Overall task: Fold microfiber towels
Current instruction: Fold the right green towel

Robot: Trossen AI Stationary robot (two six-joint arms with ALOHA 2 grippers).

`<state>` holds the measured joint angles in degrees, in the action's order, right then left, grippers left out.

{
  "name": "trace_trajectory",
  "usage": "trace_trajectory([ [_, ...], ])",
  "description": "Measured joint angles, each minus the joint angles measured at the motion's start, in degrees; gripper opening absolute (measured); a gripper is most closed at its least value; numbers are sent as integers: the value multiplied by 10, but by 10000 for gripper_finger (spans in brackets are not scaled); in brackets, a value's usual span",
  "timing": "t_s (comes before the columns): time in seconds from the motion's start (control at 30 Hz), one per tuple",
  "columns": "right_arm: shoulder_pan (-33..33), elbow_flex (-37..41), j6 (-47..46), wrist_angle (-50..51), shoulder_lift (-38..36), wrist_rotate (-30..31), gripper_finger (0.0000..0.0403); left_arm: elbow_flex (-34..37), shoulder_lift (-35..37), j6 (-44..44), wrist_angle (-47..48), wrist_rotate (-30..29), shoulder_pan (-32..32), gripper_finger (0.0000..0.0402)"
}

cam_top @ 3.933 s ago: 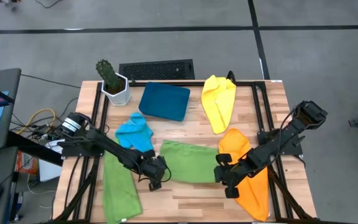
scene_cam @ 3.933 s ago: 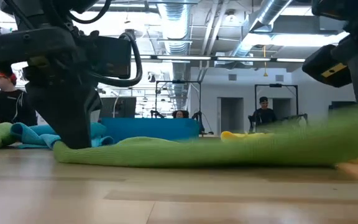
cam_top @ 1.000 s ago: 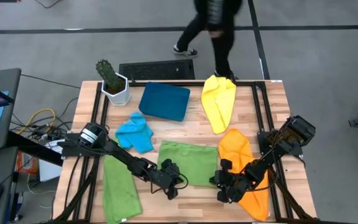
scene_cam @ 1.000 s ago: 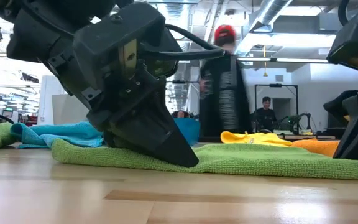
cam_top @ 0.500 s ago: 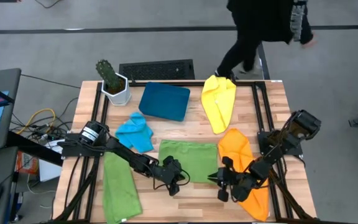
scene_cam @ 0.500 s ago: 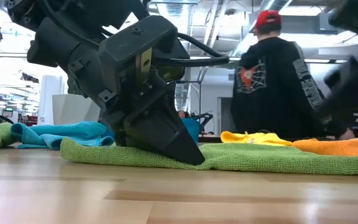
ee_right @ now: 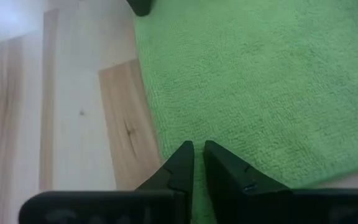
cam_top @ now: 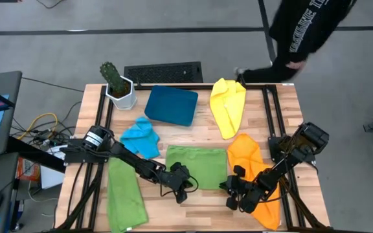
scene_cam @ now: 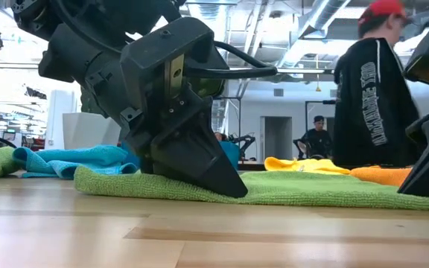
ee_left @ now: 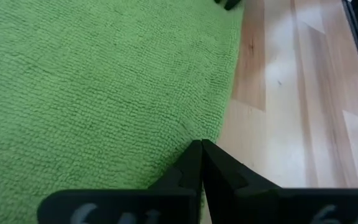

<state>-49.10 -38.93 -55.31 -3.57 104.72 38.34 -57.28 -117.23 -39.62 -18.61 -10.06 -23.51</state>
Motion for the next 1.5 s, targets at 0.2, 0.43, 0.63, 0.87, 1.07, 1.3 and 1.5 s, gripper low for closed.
trace_trajectory([
  [0.2,7,-1,18,10,-8,-8,65,0,3,6,-9,26,0,0],
  [0.43,15,3,59,28,-77,-3,65,1,38,33,36,30,7,0],
  [0.63,3,2,87,35,-130,-11,68,0,49,37,20,24,18,0],
  [0.87,-8,2,53,46,-98,-81,90,0,48,32,-80,-6,17,0],
  [1.07,-19,0,-5,37,-37,-69,94,0,47,36,-89,-47,17,0],
  [1.3,-35,-2,-24,37,-69,-64,93,0,47,38,-94,-57,17,0],
  [1.5,-43,-4,-29,84,-108,31,92,-1,35,38,-122,-58,17,0],
])
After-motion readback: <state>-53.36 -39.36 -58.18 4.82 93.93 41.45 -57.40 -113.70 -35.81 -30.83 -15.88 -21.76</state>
